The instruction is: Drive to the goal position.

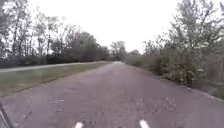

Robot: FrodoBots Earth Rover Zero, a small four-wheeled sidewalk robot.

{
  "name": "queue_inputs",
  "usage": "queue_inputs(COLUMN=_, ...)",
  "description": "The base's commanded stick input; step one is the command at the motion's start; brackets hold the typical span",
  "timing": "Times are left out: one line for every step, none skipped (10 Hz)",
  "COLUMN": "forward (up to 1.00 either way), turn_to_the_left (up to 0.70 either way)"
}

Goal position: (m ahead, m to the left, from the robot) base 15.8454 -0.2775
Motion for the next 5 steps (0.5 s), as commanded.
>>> queue_inputs(forward=0.70, turn_to_the_left=0.00)
queue_inputs(forward=0.70, turn_to_the_left=0.00)
queue_inputs(forward=0.70, turn_to_the_left=0.00)
queue_inputs(forward=0.70, turn_to_the_left=0.00)
queue_inputs(forward=0.70, turn_to_the_left=0.00)
